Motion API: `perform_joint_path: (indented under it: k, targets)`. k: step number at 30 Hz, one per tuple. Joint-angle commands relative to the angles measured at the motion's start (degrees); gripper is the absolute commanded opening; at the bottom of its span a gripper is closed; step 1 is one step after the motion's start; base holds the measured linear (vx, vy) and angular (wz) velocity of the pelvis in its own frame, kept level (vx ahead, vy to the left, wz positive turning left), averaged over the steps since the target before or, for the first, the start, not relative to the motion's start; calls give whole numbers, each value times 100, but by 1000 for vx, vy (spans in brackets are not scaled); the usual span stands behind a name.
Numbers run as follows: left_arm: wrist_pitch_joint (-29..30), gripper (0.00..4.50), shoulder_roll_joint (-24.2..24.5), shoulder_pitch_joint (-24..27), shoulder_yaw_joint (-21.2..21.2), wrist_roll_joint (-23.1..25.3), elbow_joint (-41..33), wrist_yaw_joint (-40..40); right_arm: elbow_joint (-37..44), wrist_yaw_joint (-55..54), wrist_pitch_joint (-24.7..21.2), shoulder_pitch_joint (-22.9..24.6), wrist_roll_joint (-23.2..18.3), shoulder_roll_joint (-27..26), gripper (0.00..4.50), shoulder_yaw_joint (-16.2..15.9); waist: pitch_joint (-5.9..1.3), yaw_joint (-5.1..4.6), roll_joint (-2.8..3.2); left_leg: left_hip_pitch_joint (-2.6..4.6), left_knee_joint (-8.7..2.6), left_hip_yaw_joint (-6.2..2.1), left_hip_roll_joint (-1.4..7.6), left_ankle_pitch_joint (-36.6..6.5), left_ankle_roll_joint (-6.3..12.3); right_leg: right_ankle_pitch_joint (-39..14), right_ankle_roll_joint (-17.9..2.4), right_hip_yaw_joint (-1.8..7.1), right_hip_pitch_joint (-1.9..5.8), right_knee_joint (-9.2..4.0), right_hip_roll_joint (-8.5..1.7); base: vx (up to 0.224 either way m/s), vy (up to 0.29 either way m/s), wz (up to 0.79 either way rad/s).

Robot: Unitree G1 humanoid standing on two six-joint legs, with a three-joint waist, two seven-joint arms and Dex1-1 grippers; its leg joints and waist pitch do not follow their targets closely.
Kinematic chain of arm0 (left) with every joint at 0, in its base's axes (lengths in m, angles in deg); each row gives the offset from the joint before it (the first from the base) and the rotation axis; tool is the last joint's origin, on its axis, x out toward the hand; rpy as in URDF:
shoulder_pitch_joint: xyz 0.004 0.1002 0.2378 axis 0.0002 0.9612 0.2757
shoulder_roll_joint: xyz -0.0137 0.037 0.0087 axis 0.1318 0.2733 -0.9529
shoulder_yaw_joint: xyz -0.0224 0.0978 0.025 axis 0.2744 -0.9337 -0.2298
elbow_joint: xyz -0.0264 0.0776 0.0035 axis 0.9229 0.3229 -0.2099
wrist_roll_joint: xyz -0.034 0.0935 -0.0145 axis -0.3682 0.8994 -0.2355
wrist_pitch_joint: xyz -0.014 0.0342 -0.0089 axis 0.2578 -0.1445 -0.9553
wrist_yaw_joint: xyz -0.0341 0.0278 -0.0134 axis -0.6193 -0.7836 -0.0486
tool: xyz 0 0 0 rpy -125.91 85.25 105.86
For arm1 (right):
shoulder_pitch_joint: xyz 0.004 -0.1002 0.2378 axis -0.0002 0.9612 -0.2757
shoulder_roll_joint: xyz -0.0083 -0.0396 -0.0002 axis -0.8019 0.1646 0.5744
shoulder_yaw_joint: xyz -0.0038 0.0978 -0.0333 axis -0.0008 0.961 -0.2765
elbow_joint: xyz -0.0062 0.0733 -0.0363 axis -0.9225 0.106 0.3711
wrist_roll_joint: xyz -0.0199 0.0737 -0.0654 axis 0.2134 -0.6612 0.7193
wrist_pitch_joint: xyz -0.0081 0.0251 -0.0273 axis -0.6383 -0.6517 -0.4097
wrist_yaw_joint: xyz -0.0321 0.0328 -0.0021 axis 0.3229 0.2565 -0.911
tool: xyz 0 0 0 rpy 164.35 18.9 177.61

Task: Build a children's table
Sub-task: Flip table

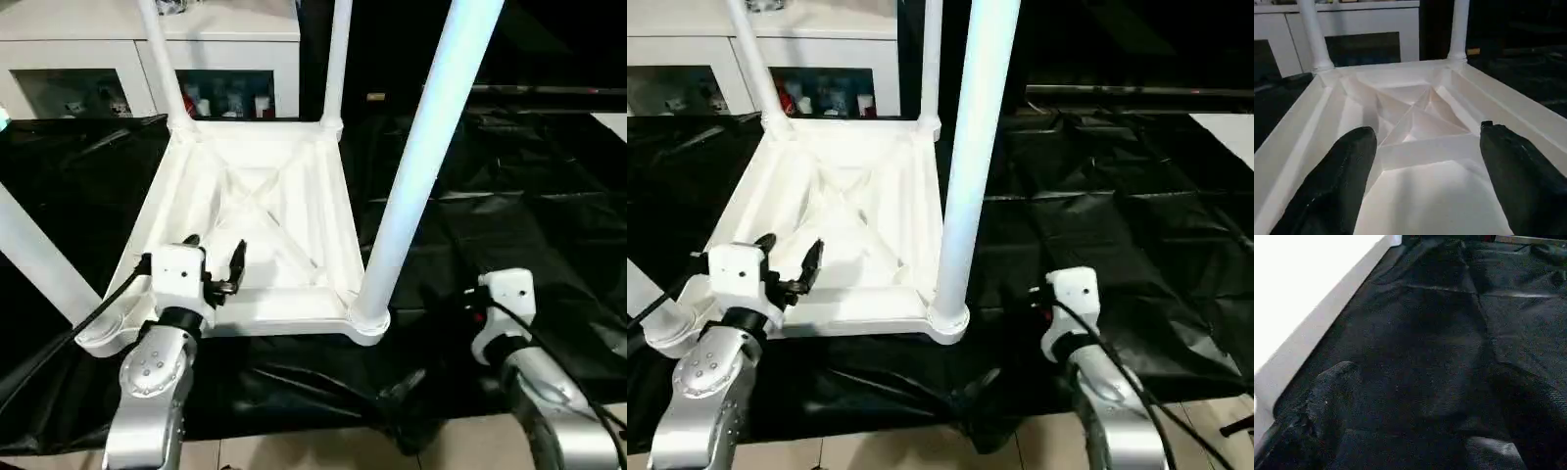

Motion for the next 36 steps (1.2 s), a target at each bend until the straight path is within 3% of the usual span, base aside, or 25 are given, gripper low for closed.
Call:
perform_joint_path:
  k: [1, 3, 4, 5, 6, 7, 8, 9, 10, 11, 12, 13, 14, 15, 16, 17, 19, 20, 23, 27, 29, 31, 34, 35, 36]
  targets:
    - [26, 377, 69, 47, -1, 22, 14, -11, -28, 14, 27, -84, -9, 51, 450, 82, -487, -1, -62, -194, 15, 174, -347, 2113, 1287, 2430, -1231, -26, 174, -135, 142, 0, 0, 0]
    - [61, 377, 108, 182, 4, 5, -89, -17, 22, 90, -15, -127, -129, 86, 450, 125, -544, 25, -18, -312, 137, 183, -392, 1816, 1814, 2319, -1500, -70, 48, -239, 119, -104, 18, -1]
    - [41, 377, 108, 250, 6, -20, -132, -37, 83, 167, -26, -112, -206, 101, 450, 137, -464, 22, 23, -317, 84, 196, -287, 387, 1834, 364, -1382, -133, 5, -470, 62, -124, 25, 0]
    - [21, 377, 103, 342, -5, -36, -196, -58, 160, 263, -44, -77, -304, 123, 450, 164, -327, -15, 53, -124, 3, 193, -172, -1693, 1315, -2552, -845, -243, -54, -670, 23, -144, 54, -1]
    - [17, 377, 107, 436, -31, -44, -274, -72, 245, 367, -86, -36, -416, 156, 450, 207, -253, -93, 64, 17, -1, 161, -146, -2625, 946, -3678, -397, -336, -116, -752, 54, -170, 70, -10]
    - [36, 377, 114, 503, -38, -46, -350, -70, 274, 479, -135, -16, -515, 202, 450, 238, -97, -235, 170, 201, -113, 6, -79, -4021, 368, -4560, 478, -705, -129, -984, 207, -170, 70, -10]
    - [54, 377, 120, 588, -29, -81, -418, -49, 271, 605, -156, 11, -605, 264, 450, 254, 11, -190, 310, 21, -563, -64, 191, -4892, 261, -3986, 436, -767, 81, -514, 307, -192, 66, -14]
    - [54, 377, 117, 764, -23, -55, -501, -2, 222, 708, -132, 85, -636, 334, 450, 272, 71, 402, 370, -602, -1073, 389, 136, -5861, -54, -1978, -272, -543, 733, 1104, 209, -179, 23, -3]
    - [26, 377, 149, 908, -53, -23, -594, -9, 201, 730, -144, 134, -621, 385, 450, 291, 31, 487, 275, -503, -1040, 355, 300, -5588, 77, -2245, -160, -236, 780, 1217, 121, -179, 23, -3]
    - [-11, 377, 155, 1101, -87, -45, -751, -47, 231, 774, -148, 213, -650, 433, 450, 340, -62, 397, -157, 35, -258, 324, 228, -4106, -71, -4773, 461, 406, 390, 700, -144, -73, -117, 5]
    - [-50, 377, 150, 1268, -100, -66, -891, -55, 295, 816, -187, 289, -715, 461, 450, 392, 13, 415, -236, 425, 656, 228, -67, -2850, -124, -6493, 512, 555, -213, -461, -714, -27, -105, -2]
    - [-71, 377, 146, 1353, -96, -95, -967, -60, 339, 840, -213, 327, -761, 471, 450, 419, 78, 379, -206, -51, 822, -236, -277, -762, 270, -6472, 168, 838, 244, -515, -830, -27, -105, -2]
    - [-54, 377, 95, 1502, -64, -242, -1091, -98, 436, 890, -254, 418, -840, 489, 450, 446, 169, 427, -188, 4, 820, -199, -285, -672, 208, -6638, 145, 674, 175, -603, -771, -84, 24, 1]
    - [-25, 395, 38, 1653, -24, -413, -1215, -141, 539, 939, -299, 512, -919, 510, 450, 466, 120, 457, -79, 276, 525, -264, -199, -1325, 24, -6055, -88, 593, 166, -449, -628, -99, 42, 19]
    - [-30, 405, -19, 1860, 11, -661, -1397, -244, 610, 934, -271, 618, -937, 520, 450, 504, 76, 428, 15, 296, 45, -254, -117, -2237, -120, -4298, -406, 412, 254, -152, -217, -99, 42, 19]
    - [-27, 405, -11, 1952, -5, -711, -1486, -273, 613, 890, -250, 643, -955, 504, 450, 552, 34, 388, 94, 276, -201, -305, -20, -2816, -122, -2908, -563, 377, 381, -41, -102, -85, 45, 19]
    - [-57, 426, -17, 2094, 1, -663, -1592, -212, 655, 905, -220, 687, -1073, 456, 450, 623, 18, 306, 152, 278, -360, -310, -17, -3141, -29, -2526, -602, 350, 507, -149, -145, -72, 63, 6]
    - [-86, 438, -23, 2162, 15, -583, -1629, -122, 697, 963, -205, 719, -1181, 431, 450, 652, 17, 298, 191, 278, -393, -316, -19, -3175, -25, -2572, -580, 337, 528, -195, -167, -71, 78, -4]
    - [-135, 446, -33, 2165, 154, -230, -1573, 265, 853, 1359, -113, 832, -1360, 467, 450, 381, 95, 168, 164, 291, -489, -325, -64, -3550, -81, -3516, -245, 285, 543, -463, -270, -51, 69, -9]
    - [133, 446, 27, 1762, 377, -168, -1395, 563, 977, 1583, -134, 817, -1446, 454, 450, 139, 61, 102, 166, 241, -534, -324, -89, -3071, -21, -3362, -178, 257, 622, -514, -299, 0, 0, 0]
    - [321, 446, 113, 1407, 514, -347, -1162, 585, 1048, 1712, -179, 748, -1535, 432, 450, -27, 118, 84, 190, 338, -516, -308, -108, -3295, -22, -3707, -197, 232, 531, -614, -316, -27, 7, -1]
    - [447, 446, 158, 1080, 644, -557, -897, 604, 990, 1745, -160, 655, -1460, 427, 450, -186, 122, 52, 179, 375, -502, -329, -136, -3541, -58, -4047, -116, 167, 540, -657, -310, -60, 17, -5]
    - [609, 446, 268, 298, 840, -957, -295, 479, 696, 1717, -40, 330, -1259, 303, 450, -423, 113, 5, 333, 358, -621, -375, -94, -4162, -144, -3550, -148, 29, 624, -577, -227, 0, 0, 0]
    - [656, 446, 342, 26, 860, -940, -30, 476, 594, 1708, -34, 190, -1224, 253, 450, -483, 65, 26, 347, 301, -687, -424, -47, -4380, -138, -2996, -203, 5, 738, -411, -219, 0, 0, 0]
    - [719, 446, 376, -126, 882, -924, 137, 487, 526, 1694, -31, 107, -1195, 228, 450, -519, 93, 49, 357, 273, -741, -411, -30, -4463, -145, -2899, -225, 12, 735, -390, -222, -52, 5, -6]
